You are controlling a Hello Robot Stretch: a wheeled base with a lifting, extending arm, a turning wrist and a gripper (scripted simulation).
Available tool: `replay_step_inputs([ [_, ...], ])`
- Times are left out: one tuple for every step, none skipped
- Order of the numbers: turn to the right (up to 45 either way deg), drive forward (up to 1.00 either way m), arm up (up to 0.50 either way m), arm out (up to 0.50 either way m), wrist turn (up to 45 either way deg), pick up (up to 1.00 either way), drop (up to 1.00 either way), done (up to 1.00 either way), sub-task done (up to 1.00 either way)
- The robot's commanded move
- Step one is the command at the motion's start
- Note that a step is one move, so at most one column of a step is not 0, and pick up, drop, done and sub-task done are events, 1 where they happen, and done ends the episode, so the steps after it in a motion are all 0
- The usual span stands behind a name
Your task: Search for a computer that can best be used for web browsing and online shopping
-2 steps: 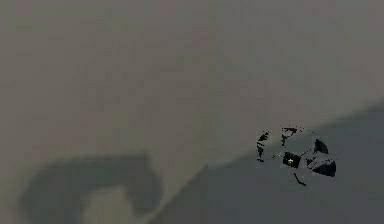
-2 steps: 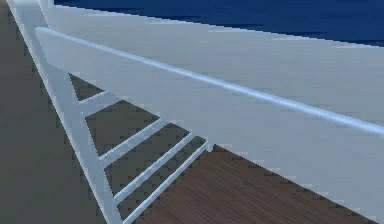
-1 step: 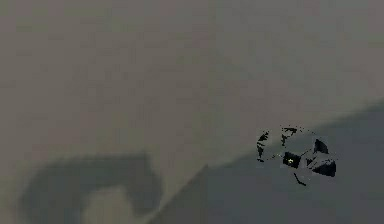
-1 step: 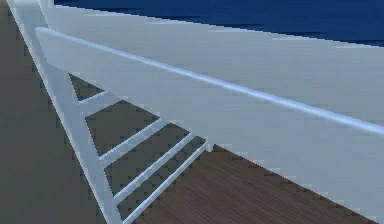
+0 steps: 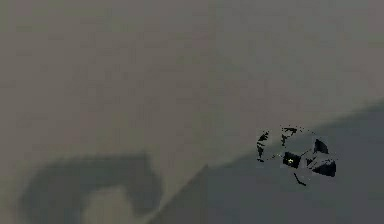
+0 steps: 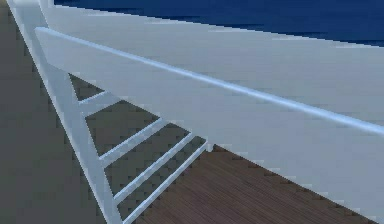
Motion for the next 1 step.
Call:
replay_step_inputs([
  [45.0,0.0,0.0,0.0,0.0,0.0,0.0,0.0,0.0],
])
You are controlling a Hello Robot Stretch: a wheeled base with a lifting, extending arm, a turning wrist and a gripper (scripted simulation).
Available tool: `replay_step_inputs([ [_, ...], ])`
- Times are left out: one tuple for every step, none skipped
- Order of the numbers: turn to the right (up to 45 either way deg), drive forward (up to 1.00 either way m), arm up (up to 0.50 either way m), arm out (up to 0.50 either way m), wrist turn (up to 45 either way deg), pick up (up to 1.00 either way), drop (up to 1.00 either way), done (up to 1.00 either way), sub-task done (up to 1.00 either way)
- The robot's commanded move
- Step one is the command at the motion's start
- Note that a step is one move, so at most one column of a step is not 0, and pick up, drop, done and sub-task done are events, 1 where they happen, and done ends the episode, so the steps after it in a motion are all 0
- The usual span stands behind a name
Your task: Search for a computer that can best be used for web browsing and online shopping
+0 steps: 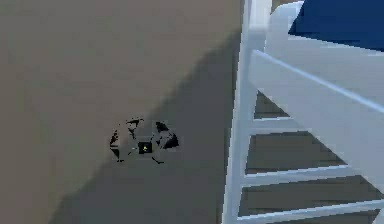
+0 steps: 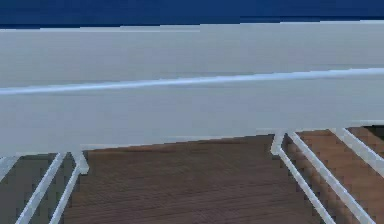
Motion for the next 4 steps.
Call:
replay_step_inputs([
  [45.0,0.0,0.0,0.0,0.0,0.0,0.0,0.0,0.0],
  [45.0,0.0,0.0,0.0,0.0,0.0,0.0,0.0,0.0],
  [45.0,0.0,0.0,0.0,0.0,0.0,0.0,0.0,0.0],
  [27.0,0.0,0.0,0.0,0.0,0.0,0.0,0.0,0.0],
])
